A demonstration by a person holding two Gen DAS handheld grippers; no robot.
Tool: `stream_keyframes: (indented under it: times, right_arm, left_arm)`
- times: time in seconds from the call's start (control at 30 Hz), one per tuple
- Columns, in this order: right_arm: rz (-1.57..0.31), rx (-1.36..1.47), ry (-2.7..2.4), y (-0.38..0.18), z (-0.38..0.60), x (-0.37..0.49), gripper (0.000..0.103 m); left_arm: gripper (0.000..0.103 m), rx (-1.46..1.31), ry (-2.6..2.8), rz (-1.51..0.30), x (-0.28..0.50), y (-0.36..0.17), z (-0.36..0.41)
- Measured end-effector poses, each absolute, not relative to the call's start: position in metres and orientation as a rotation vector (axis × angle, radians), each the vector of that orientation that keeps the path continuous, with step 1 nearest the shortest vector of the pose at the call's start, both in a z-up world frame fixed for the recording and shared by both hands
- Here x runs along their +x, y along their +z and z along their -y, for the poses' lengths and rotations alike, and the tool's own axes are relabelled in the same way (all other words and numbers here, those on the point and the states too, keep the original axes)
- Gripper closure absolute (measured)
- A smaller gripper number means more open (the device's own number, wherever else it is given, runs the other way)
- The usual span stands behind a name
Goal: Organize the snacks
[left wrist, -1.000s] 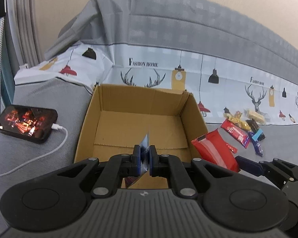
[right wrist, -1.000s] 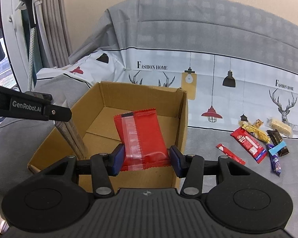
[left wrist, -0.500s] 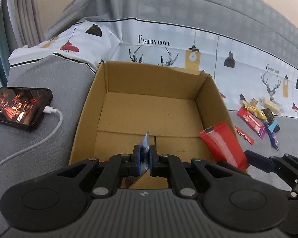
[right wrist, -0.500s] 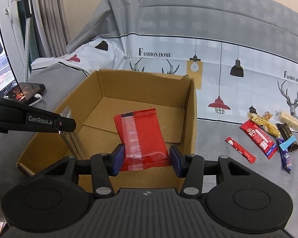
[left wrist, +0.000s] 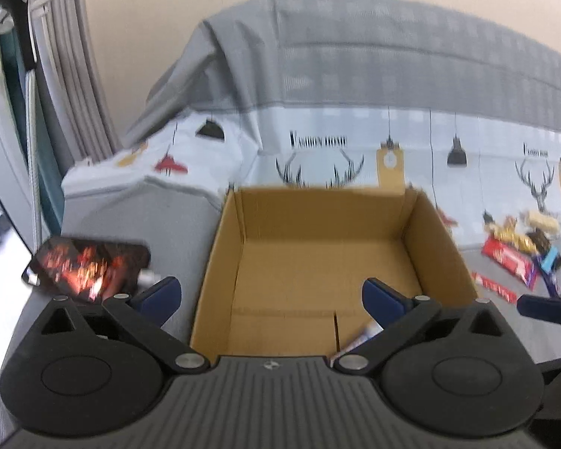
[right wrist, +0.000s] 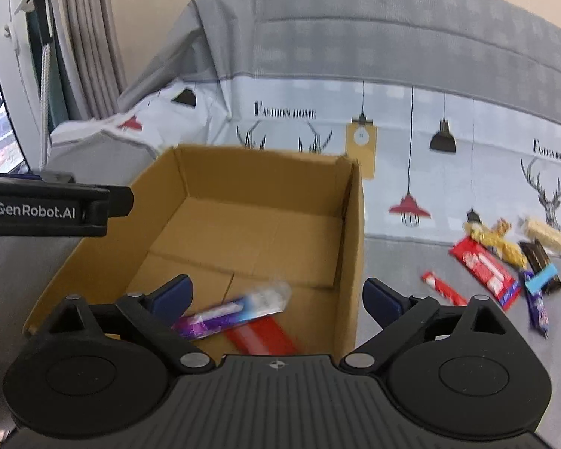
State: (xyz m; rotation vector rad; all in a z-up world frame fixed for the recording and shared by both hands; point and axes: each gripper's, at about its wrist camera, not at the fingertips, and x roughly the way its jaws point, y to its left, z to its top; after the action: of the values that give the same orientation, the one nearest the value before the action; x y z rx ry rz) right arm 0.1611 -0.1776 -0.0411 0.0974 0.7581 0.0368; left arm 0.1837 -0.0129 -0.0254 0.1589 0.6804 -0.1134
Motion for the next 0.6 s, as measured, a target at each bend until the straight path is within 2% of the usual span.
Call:
stream_keyframes:
  times: [0.3,0.6]
  right_arm:
    - [-0.784,0.143,-0.003,-0.013,0.179,0.097,0.004]
    - [-0.666,0.112,-0.006,0.030,0.166,0.026,0.003]
  left_arm:
    - [0.000,0.079,-0.055,-0.819,0.117,-0.032,-0.005]
    - [0.000,0.052,-0.018,-0.799,0.041,-0.011,-0.009]
